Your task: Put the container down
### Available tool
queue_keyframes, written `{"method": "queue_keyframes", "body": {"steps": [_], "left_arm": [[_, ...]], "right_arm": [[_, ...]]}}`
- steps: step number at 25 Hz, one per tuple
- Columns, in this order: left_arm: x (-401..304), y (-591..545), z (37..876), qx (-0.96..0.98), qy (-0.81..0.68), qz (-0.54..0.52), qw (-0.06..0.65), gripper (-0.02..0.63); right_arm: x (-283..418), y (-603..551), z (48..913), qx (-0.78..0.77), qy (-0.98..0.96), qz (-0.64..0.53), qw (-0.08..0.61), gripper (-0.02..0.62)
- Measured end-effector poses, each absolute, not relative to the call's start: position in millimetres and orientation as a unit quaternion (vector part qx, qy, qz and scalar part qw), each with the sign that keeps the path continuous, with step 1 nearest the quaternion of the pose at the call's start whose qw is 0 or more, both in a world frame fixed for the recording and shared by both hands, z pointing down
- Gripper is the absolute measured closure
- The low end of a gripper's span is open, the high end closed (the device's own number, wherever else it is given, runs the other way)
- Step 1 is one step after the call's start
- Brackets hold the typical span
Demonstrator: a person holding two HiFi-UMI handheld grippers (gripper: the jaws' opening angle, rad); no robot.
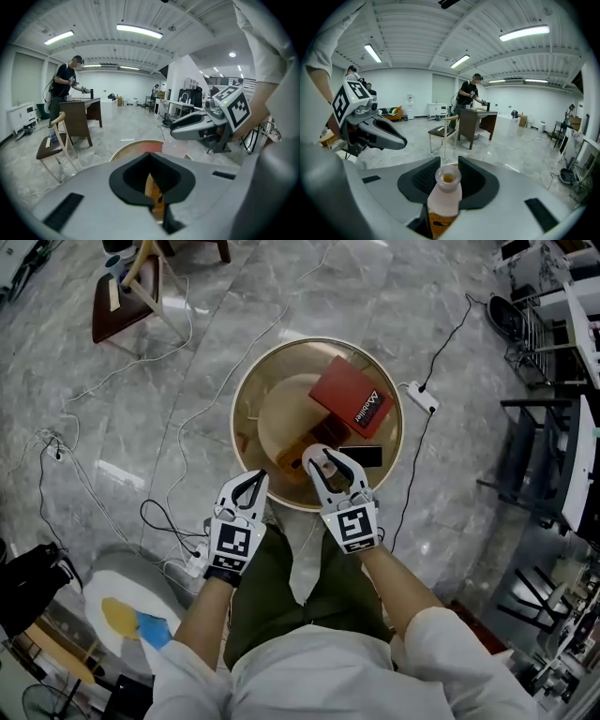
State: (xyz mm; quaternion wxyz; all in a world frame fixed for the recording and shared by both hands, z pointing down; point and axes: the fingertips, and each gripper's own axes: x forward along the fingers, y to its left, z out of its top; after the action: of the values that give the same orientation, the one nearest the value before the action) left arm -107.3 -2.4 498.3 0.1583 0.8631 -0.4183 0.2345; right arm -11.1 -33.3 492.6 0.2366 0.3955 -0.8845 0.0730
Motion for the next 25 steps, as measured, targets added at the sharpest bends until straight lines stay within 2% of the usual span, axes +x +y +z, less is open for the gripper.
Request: {"method": "queue_keyframes", "body": {"steps": [25], "left_arm": [[-126.9, -99.7, 656.9, 0.825, -0.456, 0.26, 0.21, 0.598]], "right_arm": [[-56.6, -158.7, 694.2, 0.343, -0.9, 0.092, 0.253, 0.456]]}}
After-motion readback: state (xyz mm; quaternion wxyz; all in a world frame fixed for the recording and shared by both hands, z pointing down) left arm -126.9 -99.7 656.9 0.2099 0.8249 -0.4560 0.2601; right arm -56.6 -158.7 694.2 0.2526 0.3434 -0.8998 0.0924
